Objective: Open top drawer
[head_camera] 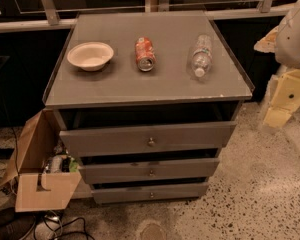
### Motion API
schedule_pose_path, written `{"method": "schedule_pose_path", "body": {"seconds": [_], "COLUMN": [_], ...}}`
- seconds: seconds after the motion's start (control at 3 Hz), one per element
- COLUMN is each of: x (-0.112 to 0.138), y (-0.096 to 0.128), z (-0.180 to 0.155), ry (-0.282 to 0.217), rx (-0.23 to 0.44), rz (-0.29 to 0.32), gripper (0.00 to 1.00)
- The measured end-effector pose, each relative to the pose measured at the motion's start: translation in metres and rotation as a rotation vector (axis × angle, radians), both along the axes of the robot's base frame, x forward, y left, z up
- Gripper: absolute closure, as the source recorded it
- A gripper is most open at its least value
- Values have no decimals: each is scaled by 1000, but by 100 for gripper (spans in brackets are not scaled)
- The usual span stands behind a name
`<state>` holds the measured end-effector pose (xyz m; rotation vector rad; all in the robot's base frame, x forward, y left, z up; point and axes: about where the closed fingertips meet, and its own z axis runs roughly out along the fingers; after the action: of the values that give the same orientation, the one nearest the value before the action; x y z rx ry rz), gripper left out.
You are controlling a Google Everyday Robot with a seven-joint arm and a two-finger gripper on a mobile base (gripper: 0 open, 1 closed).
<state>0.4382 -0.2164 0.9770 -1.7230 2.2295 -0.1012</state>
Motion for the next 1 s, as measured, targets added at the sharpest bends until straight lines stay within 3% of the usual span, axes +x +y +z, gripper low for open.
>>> {"method": "schedule_pose_path", "body": {"seconds": [0.67, 1.0], "x": [-5, -19], "y": [3, 11], "z": [-15, -41], "ry": [-1, -7], "rx": [29, 52], "rz": [13, 63], "gripper": [0, 0]}}
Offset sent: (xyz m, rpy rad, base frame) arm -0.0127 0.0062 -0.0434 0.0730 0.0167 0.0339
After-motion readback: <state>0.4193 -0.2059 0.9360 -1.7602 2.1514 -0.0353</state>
